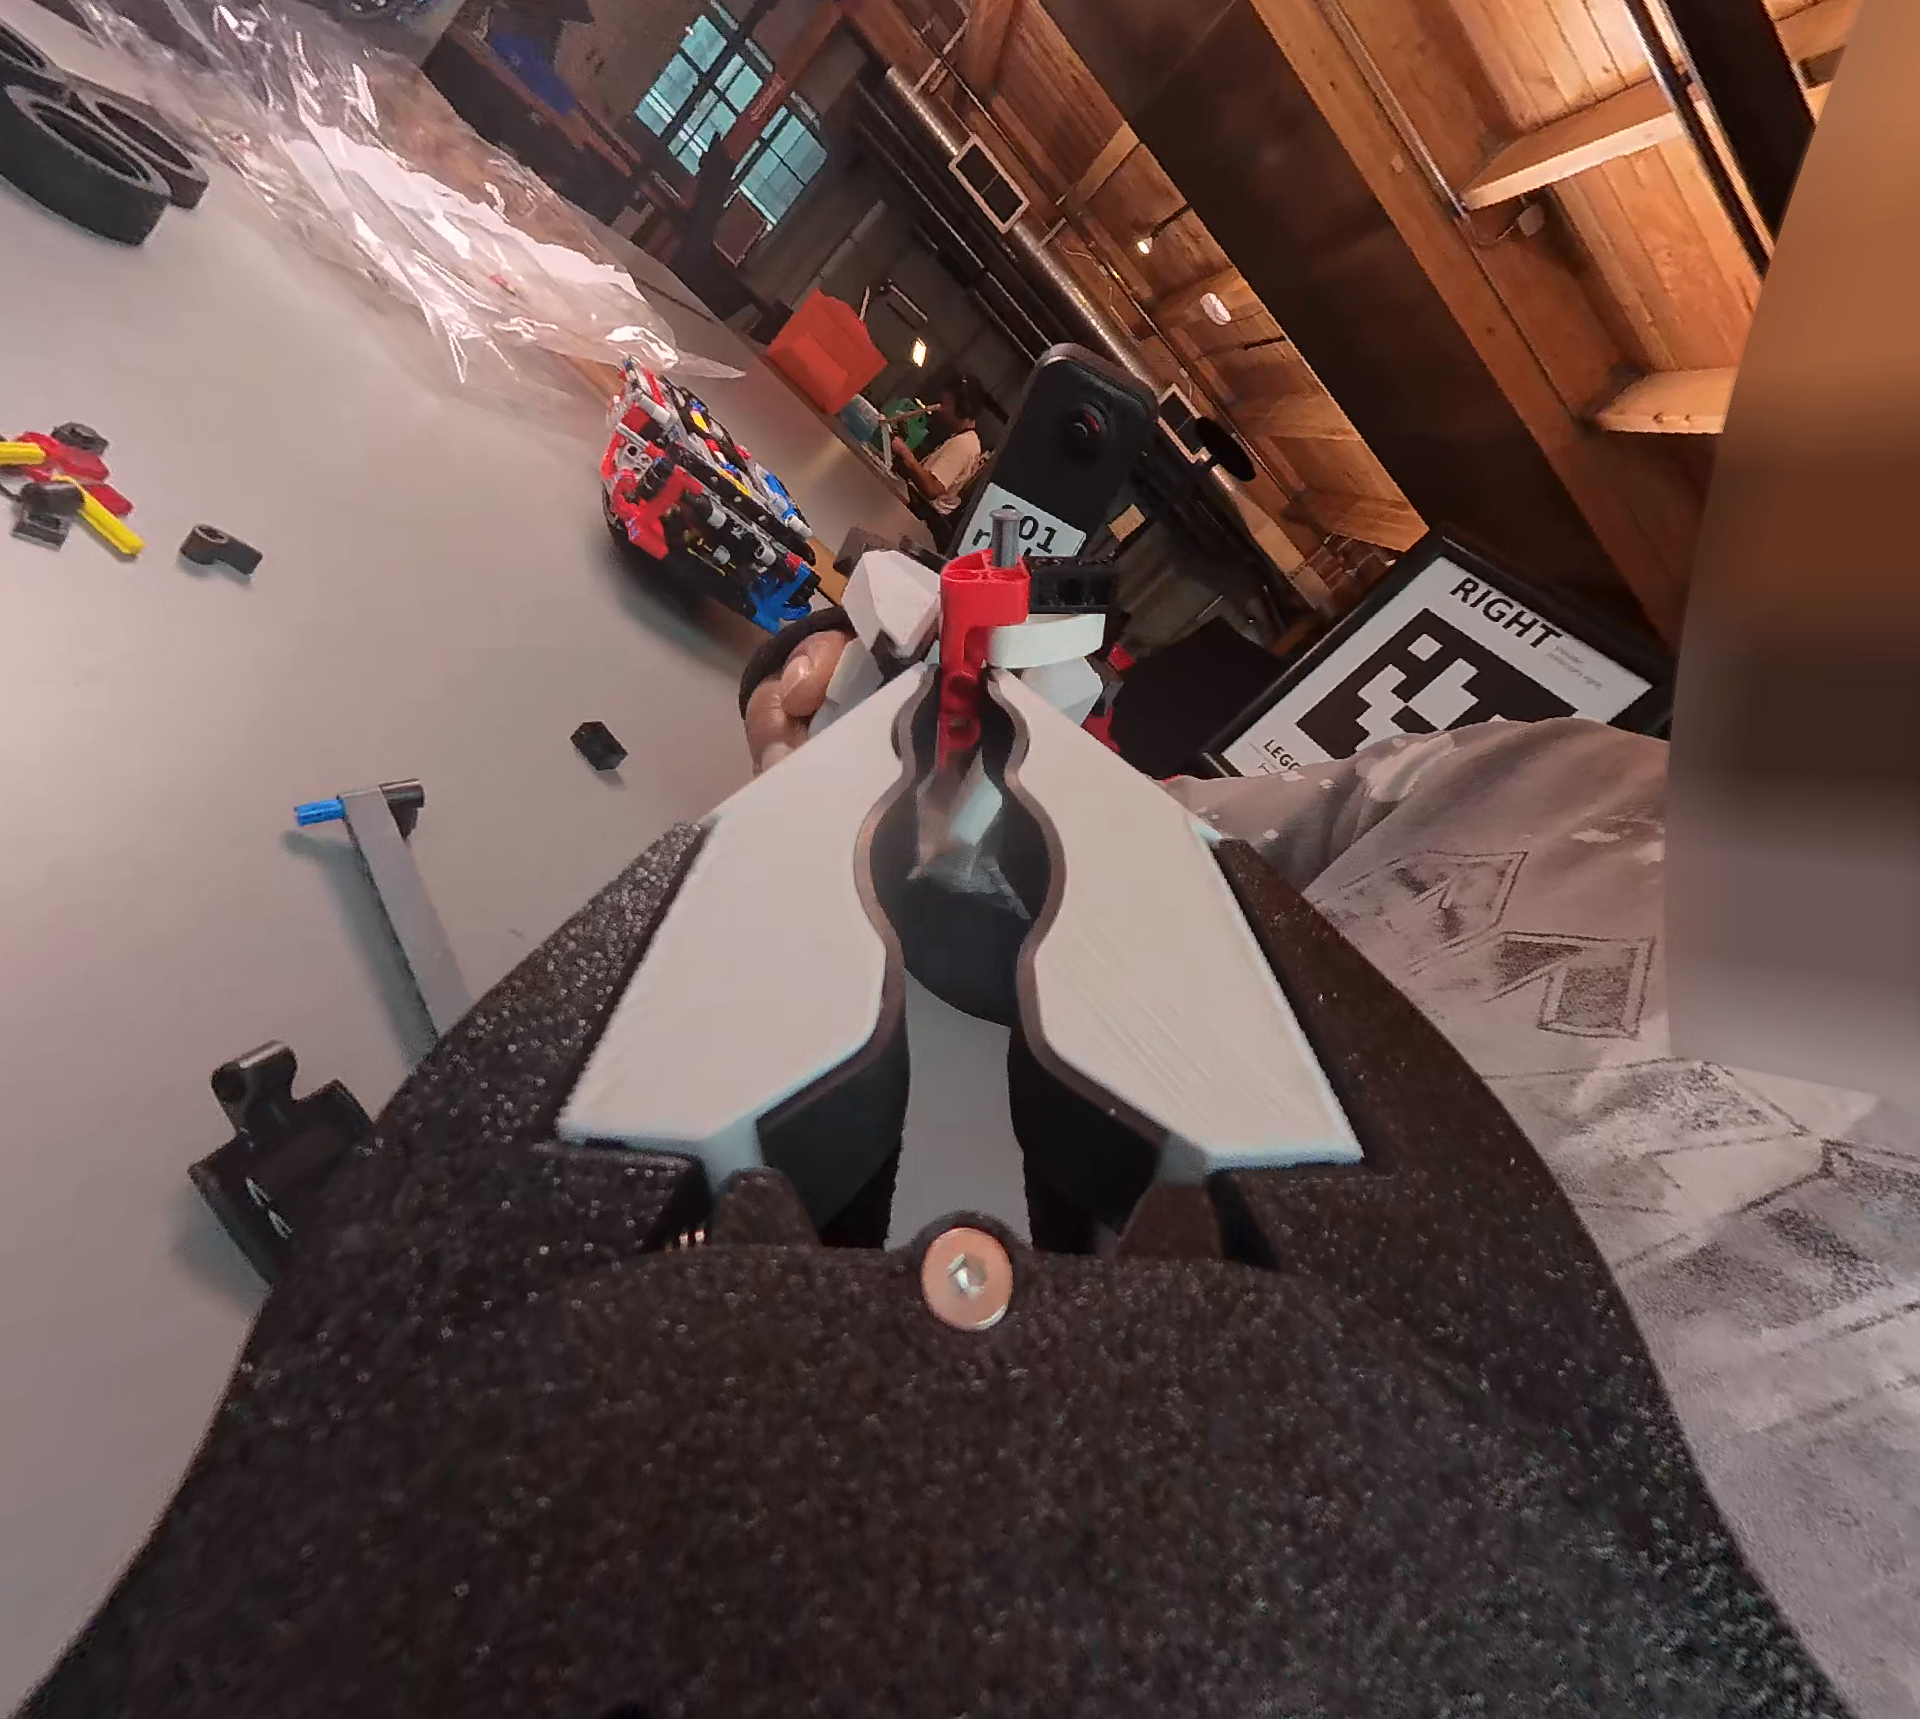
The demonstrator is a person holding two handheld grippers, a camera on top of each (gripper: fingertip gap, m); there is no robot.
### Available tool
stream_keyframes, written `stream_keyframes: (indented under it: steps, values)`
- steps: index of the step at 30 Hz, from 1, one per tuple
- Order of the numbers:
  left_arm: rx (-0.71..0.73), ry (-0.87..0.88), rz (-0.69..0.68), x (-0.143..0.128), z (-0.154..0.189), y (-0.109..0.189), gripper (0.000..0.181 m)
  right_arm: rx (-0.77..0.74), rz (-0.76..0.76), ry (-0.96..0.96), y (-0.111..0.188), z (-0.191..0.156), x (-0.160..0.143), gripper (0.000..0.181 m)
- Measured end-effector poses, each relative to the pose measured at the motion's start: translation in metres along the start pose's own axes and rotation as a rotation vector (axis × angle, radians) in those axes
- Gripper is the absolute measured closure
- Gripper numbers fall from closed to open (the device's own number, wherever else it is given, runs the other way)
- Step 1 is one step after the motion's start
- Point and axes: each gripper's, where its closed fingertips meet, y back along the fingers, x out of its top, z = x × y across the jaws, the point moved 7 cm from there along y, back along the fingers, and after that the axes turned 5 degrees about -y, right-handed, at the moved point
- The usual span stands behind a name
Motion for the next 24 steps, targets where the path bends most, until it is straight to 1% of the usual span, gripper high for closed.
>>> stream_keyframes:
  steps: [4,7,8,9,10,11,13,16,18,20,22,24]
  values:
    - [-0.034,-0.015,0.005,-0.001,0.003,-0.001,0.176,0.053,-0.009,-0.026,0.002,0.0,0.002,0.165]
    - [-0.03,-0.061,-0.039,-0.001,0.005,-0.002,0.176,0.062,-0.05,0.022,0.005,-0.002,0.002,0.167]
    - [-0.032,-0.076,-0.058,0.0,0.006,-0.001,0.176,0.053,-0.057,0.041,0.006,-0.002,0.003,0.178]
    - [-0.036,-0.092,-0.066,0.003,0.007,0.0,0.163,0.05,-0.041,0.049,0.009,-0.002,0.006,0.18]
    - [-0.018,-0.104,-0.076,0.005,0.007,0.003,0.157,0.061,-0.048,0.043,0.012,-0.002,0.008,0.18]
    - [-0.013,-0.112,-0.084,0.008,0.006,0.006,0.159,0.061,-0.079,0.065,0.015,-0.002,0.009,0.18]
    - [-0.011,-0.119,-0.077,0.013,0.007,0.011,0.166,0.0,-0.149,0.176,0.016,-0.001,0.006,0.18]
    - [-0.016,-0.152,-0.099,0.015,0.011,0.012,0.161,-0.06,-0.245,0.23,0.013,0.001,-0.002,0.18]
    - [0.019,-0.219,-0.157,0.014,0.012,0.011,0.163,-0.118,-0.32,0.302,0.011,0.004,-0.009,0.18]
    - [0.086,-0.321,-0.233,0.009,0.013,0.01,0.17,-0.159,-0.376,0.37,0.01,0.006,-0.014,0.18]
    - [0.14,-0.385,-0.3,0.005,0.011,0.009,0.173,-0.16,-0.406,0.418,0.008,0.005,-0.019,0.181]
    - [0.163,-0.414,-0.346,0.001,0.01,0.008,0.175,-0.143,-0.409,0.421,0.006,0.003,-0.021,0.18]
